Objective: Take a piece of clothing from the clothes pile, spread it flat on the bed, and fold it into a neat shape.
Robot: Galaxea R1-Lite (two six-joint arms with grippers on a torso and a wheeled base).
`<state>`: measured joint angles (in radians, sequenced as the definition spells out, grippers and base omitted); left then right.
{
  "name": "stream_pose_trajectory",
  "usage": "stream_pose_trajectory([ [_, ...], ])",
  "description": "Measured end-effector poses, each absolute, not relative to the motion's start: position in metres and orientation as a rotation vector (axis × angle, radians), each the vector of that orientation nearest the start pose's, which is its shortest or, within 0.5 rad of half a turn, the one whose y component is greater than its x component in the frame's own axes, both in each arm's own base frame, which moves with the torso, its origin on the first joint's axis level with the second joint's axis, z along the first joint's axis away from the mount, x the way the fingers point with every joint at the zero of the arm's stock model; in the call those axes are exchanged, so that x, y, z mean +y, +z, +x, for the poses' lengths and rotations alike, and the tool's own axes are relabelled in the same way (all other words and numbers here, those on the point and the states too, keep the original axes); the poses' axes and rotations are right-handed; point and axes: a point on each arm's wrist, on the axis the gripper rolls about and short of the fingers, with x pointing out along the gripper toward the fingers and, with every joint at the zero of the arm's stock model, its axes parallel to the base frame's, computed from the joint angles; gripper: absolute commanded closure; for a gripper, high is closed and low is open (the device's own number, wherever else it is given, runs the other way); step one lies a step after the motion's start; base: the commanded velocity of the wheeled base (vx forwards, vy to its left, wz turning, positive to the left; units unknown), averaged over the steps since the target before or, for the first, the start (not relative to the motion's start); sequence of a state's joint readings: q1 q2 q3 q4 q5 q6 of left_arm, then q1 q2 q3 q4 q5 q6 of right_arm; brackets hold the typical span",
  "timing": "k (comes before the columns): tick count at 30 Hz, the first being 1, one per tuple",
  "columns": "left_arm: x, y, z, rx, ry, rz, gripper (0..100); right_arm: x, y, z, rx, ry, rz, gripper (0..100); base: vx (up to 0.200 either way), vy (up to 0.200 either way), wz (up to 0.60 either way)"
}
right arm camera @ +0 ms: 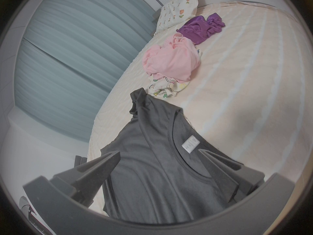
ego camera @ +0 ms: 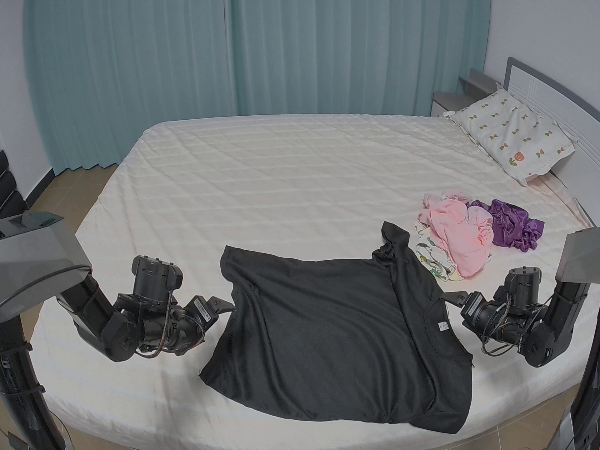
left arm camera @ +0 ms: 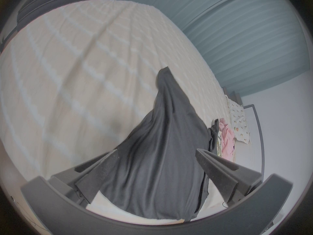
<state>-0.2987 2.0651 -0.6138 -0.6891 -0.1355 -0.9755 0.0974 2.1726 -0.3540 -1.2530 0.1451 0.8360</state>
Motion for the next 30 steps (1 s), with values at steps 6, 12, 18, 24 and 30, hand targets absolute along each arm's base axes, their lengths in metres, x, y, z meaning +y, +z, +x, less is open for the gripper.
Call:
stream_pose_trajectory([
  [6, -0.094, 0.026, 0.287, 0.929, 0.003, -0.845, 0, 0.029, 0.001, 0.281, 0.649, -0.03, 0.824, 0, 0.0, 0.0, 0.0],
  [12, -0.094, 0.026, 0.285, 0.934, 0.016, -0.876, 0, 0.029, 0.0, 0.28, 0.655, -0.031, 0.824, 0, 0.0, 0.0, 0.0],
  [18, -0.095, 0.027, 0.285, 0.949, -0.008, -0.894, 0, 0.03, 0.0, 0.279, 0.659, -0.028, 0.82, 0, 0.0, -0.033, 0.0],
  [24, -0.098, 0.027, 0.284, 0.964, -0.031, -0.899, 0, 0.031, 0.0, 0.279, 0.659, -0.026, 0.819, 0, 0.0, -0.2, 0.0],
  [30, -0.101, 0.028, 0.283, 0.968, -0.035, -0.91, 0, 0.031, 0.0, 0.28, 0.66, -0.023, 0.819, 0, 0.0, -0.2, 0.0],
])
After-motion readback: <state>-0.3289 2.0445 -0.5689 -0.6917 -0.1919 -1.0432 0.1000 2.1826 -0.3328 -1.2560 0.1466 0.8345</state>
